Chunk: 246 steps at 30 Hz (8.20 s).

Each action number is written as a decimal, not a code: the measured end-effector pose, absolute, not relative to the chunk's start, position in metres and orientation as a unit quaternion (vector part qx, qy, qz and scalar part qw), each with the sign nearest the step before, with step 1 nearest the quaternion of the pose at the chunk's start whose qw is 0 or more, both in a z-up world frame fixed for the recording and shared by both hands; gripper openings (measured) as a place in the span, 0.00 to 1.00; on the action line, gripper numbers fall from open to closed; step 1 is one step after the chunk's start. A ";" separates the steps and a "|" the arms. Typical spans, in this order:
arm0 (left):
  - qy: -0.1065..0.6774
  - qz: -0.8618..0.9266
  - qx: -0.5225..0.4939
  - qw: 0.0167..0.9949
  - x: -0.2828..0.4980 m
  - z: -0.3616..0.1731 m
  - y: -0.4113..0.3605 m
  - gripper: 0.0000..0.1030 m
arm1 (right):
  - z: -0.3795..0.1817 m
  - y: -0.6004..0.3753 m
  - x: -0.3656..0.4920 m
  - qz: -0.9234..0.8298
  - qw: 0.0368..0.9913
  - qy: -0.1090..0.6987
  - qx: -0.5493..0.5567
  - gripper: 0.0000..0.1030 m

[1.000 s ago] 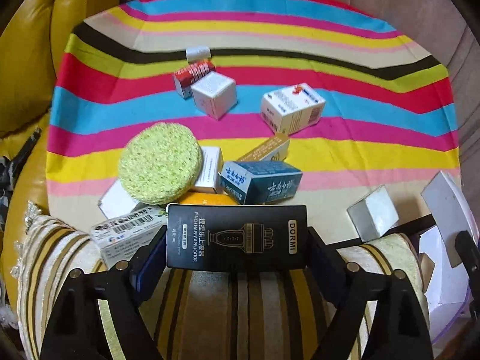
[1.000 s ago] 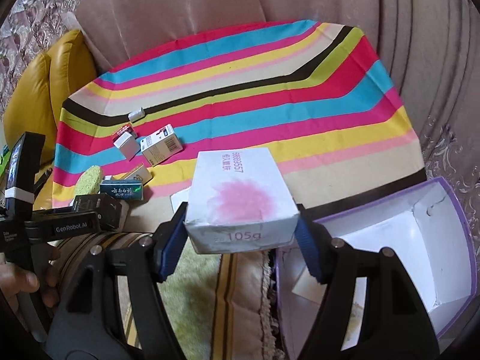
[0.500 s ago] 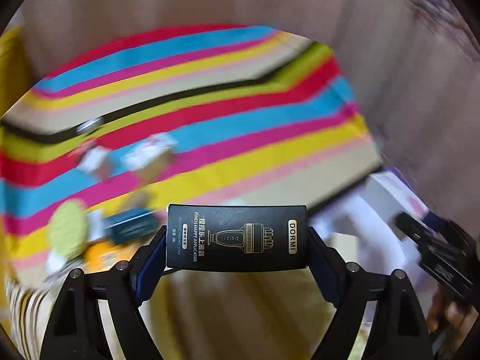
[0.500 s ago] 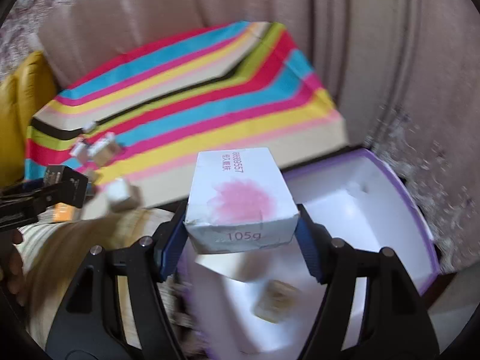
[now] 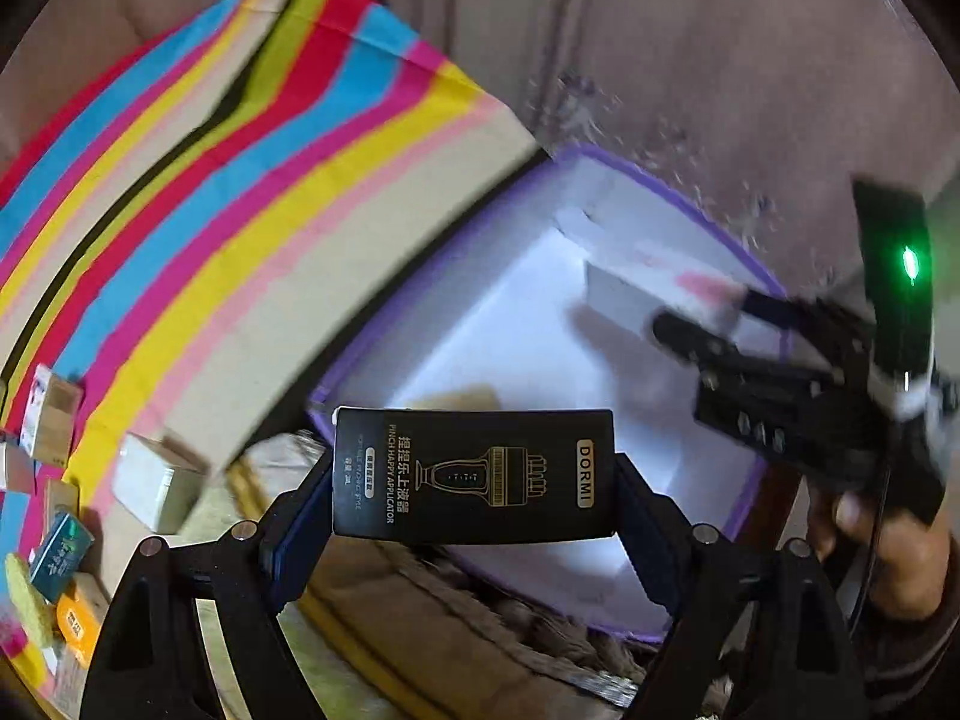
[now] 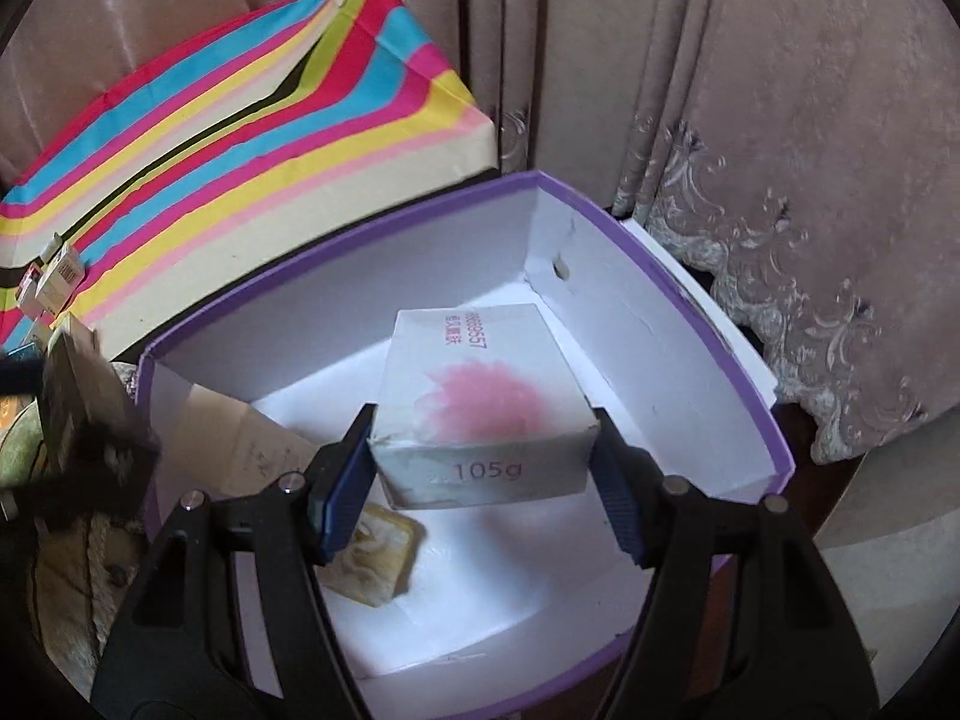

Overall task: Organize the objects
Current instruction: 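Carry both boxes over the purple-rimmed box and open both grippers to drop them, then move both grippers back to the table toward the green sponge and small white box, then grasp the green round sponge with the left gripper while the right grasps the small white box, then carry the sponge and white box into the purple-rimmed box and open both grippers, then move both grippers back over the remaining boxes on the table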

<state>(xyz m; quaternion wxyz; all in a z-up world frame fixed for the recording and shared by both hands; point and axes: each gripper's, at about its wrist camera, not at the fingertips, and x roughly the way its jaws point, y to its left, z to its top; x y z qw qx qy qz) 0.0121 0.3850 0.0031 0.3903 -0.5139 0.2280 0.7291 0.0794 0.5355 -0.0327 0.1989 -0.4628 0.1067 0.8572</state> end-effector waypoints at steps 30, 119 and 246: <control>0.116 0.774 -0.510 0.357 -0.002 0.030 0.294 0.92 | -0.008 0.463 0.066 0.877 0.073 0.111 -0.461 0.79; -0.014 0.875 -0.481 0.055 -0.118 0.015 0.059 0.81 | -0.025 0.278 -0.054 0.877 -0.071 -0.077 -0.470 0.43; -0.129 0.829 -0.539 0.066 -0.049 0.006 -0.023 0.86 | 0.009 0.352 0.032 0.876 -0.074 0.040 -0.474 0.84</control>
